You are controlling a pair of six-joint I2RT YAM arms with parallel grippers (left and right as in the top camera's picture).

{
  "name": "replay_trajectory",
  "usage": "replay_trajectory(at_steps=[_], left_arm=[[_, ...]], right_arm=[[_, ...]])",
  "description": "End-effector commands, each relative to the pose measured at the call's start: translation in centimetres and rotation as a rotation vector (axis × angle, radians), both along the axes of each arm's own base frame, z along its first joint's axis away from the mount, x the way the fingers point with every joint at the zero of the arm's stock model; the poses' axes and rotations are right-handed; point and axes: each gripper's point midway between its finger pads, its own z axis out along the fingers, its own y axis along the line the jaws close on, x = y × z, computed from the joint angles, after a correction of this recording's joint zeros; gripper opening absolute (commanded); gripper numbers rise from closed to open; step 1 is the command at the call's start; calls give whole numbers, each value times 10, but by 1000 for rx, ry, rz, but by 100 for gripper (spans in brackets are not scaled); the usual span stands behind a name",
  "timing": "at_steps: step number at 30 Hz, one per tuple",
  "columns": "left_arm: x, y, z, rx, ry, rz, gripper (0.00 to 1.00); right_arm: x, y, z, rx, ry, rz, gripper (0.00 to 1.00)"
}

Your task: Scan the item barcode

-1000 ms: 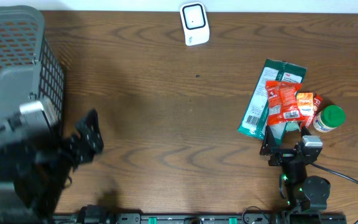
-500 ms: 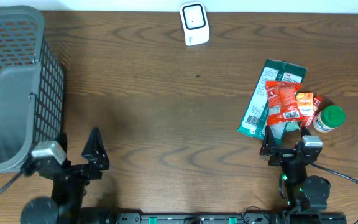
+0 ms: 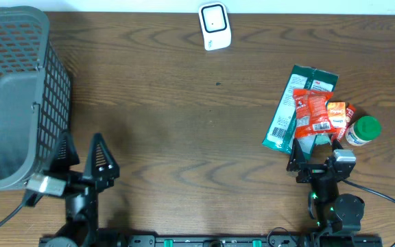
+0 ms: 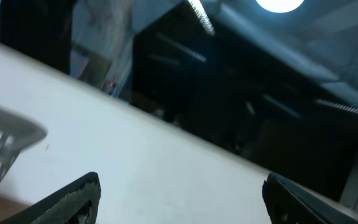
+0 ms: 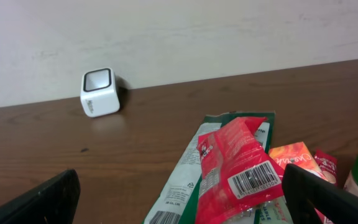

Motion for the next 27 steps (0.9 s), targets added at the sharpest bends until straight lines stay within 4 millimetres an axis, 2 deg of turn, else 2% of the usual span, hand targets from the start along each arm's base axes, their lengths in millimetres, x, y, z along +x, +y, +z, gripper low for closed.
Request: replay_trajectory(at_steps=[1, 6, 11, 17, 21, 27], left_arm=[[12, -2, -27, -11, 52, -21, 84], [30, -2, -75, -14, 155, -19, 84], [40, -2, -111, -15, 242, -18, 84], [45, -1, -145, 56, 377, 5, 84], [45, -1, -172, 172, 482, 27, 84], [43, -1, -200, 309, 586, 39, 84]], right_arm=[[0, 2, -1, 9, 1, 5, 99], [0, 2, -1, 9, 1, 5, 99], [0, 2, 0, 9, 1, 5, 99], [0, 2, -1, 9, 1, 5, 99], [0, 2, 0, 9, 1, 5, 99], [0, 2, -1, 9, 1, 5, 99]])
